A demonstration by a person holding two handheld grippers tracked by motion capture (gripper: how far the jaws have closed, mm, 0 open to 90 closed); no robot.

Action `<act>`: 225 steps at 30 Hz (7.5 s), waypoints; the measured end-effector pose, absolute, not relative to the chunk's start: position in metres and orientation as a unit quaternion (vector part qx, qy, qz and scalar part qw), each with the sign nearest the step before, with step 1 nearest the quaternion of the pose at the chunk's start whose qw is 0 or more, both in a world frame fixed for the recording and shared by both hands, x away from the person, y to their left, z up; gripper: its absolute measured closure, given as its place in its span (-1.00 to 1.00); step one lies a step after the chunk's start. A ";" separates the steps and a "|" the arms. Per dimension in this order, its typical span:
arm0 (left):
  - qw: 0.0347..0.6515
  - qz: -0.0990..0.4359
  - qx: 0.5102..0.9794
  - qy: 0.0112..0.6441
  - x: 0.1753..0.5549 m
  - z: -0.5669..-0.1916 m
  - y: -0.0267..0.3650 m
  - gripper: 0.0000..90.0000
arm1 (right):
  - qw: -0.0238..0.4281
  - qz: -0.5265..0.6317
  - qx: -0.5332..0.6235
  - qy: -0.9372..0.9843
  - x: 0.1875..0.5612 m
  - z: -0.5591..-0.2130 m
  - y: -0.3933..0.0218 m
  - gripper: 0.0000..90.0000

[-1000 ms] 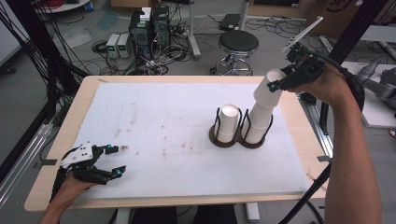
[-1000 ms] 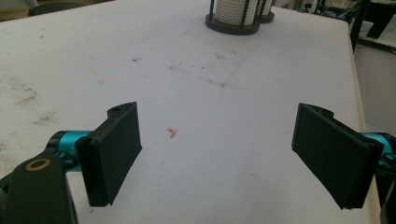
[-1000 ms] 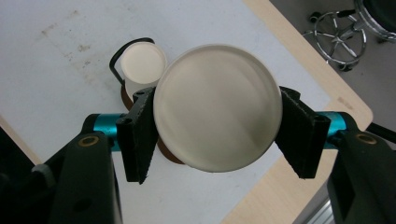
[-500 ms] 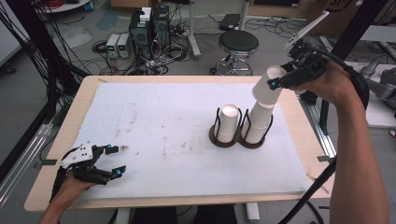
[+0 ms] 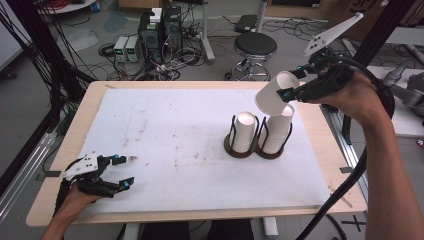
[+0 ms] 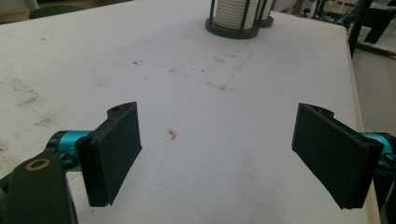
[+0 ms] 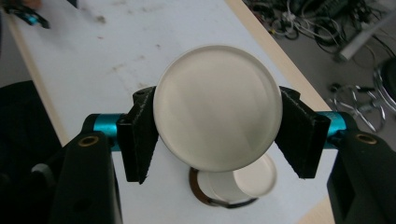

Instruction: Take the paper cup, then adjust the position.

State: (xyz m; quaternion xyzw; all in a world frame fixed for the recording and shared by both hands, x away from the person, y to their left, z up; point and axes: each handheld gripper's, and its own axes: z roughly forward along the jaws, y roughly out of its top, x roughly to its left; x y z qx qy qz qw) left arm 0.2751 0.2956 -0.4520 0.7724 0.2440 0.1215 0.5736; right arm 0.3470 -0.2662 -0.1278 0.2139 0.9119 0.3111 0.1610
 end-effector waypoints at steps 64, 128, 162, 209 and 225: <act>0.572 0.118 0.774 0.246 0.276 -0.452 0.295 -0.66 | 0.073 0.505 0.102 0.854 0.296 -0.283 -0.238 -0.18; 0.633 0.061 0.758 0.146 0.286 -0.382 0.264 -0.71 | 0.022 0.576 0.104 0.810 0.306 -0.333 -0.212 -0.18; 0.658 -0.014 0.750 0.067 0.309 -0.363 0.169 -0.74 | -0.006 0.597 0.079 0.798 0.305 -0.343 -0.175 -0.18; 0.623 -0.029 0.780 0.050 0.307 -0.378 0.119 -0.70 | -0.016 0.612 0.059 0.788 0.302 -0.346 -0.164 -0.18; 0.622 -0.029 0.782 0.030 0.308 -0.377 0.123 -0.32 | -0.017 0.612 0.057 0.789 0.303 -0.349 -0.162 -0.17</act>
